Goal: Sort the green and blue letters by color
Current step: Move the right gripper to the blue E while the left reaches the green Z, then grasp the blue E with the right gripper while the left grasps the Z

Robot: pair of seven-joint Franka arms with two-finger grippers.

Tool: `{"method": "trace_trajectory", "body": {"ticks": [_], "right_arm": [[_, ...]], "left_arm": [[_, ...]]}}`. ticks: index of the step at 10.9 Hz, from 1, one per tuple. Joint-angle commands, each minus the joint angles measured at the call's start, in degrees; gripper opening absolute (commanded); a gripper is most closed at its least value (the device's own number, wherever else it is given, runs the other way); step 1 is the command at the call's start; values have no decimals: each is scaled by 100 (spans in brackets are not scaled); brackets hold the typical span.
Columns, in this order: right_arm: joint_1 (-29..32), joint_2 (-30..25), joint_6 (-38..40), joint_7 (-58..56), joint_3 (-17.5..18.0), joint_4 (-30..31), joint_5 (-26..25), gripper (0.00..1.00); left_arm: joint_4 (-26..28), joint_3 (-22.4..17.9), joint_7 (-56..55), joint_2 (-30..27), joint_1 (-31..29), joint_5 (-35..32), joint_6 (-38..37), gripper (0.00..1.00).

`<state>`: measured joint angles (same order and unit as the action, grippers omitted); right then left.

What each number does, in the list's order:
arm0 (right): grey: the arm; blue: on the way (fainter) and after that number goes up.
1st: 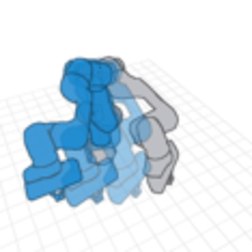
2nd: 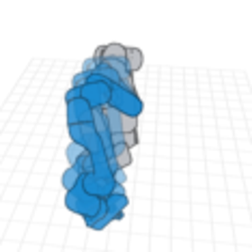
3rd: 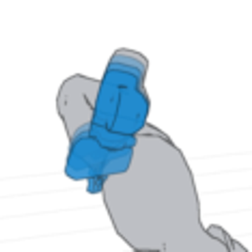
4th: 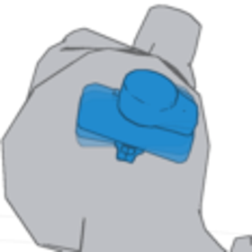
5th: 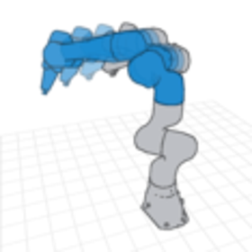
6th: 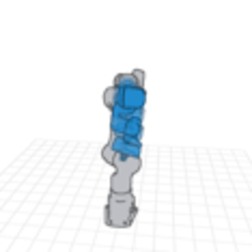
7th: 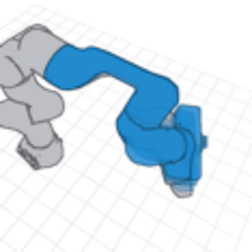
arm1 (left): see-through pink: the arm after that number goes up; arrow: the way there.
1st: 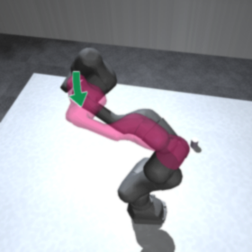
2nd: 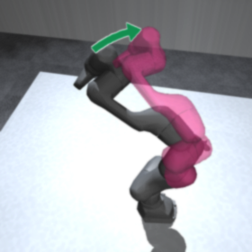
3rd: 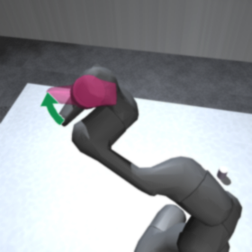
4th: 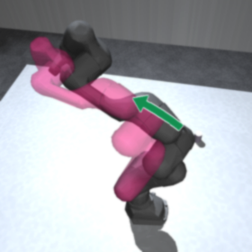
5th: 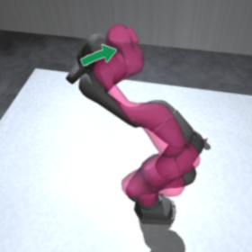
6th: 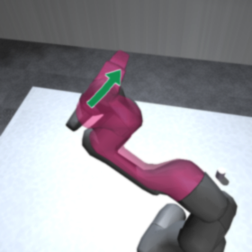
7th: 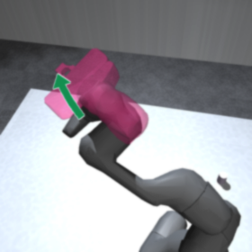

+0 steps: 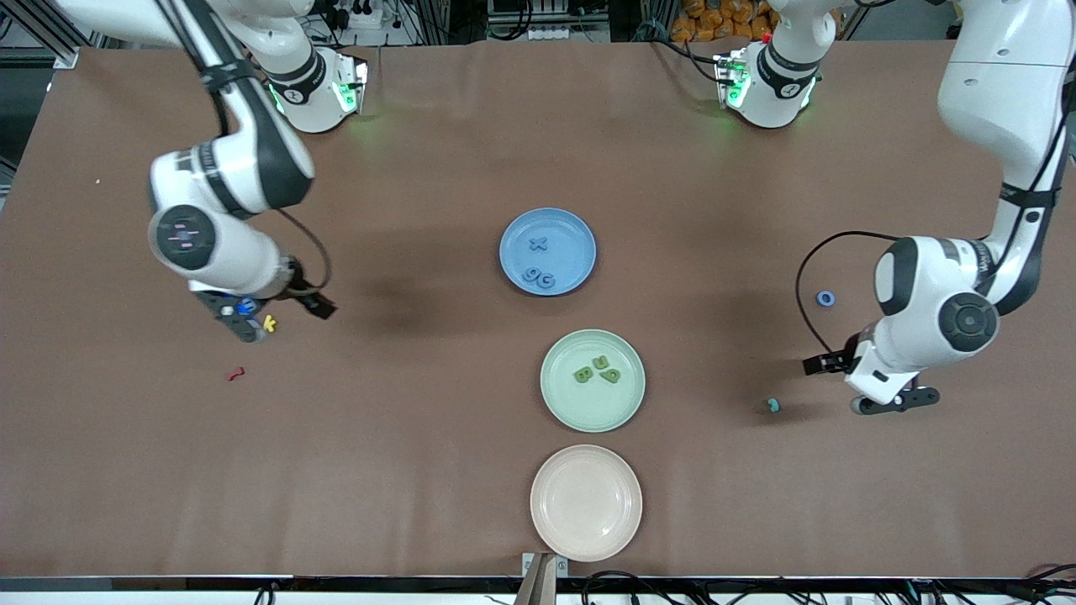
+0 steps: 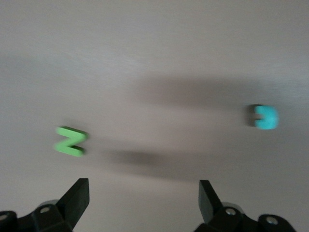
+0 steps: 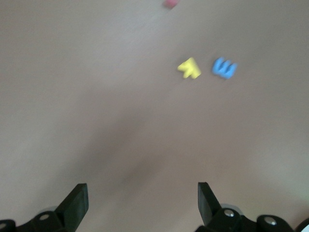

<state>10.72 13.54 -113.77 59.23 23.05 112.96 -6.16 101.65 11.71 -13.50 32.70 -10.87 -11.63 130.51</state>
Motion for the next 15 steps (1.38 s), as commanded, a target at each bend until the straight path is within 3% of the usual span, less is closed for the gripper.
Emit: {"method": "trace_trajectory", "body": {"ticks": [1, 3, 7, 10, 15], "right_arm": [[946, -326, -93, -96, 41, 341, 0, 100], [1264, -387, -529, -489, -212, 769, 0, 100], [1450, -318, -2603, -799, -740, 1956, 9, 100], [1424, -54, -2921, -799, -820, 2115, 9, 92], [1433, 315, -3844, -799, -934, 2362, 0, 89]], "left_arm": [[154, 68, 1128, 25, -512, -261, 474, 100], [101, 68, 1742, 278, -828, -418, 1017, 100], [-83, 60, 2097, 684, -865, -419, 1152, 100], [-92, 33, 2368, 702, -873, -410, 1143, 100], [-145, 24, 2405, 834, -882, -410, 1143, 100]]}}
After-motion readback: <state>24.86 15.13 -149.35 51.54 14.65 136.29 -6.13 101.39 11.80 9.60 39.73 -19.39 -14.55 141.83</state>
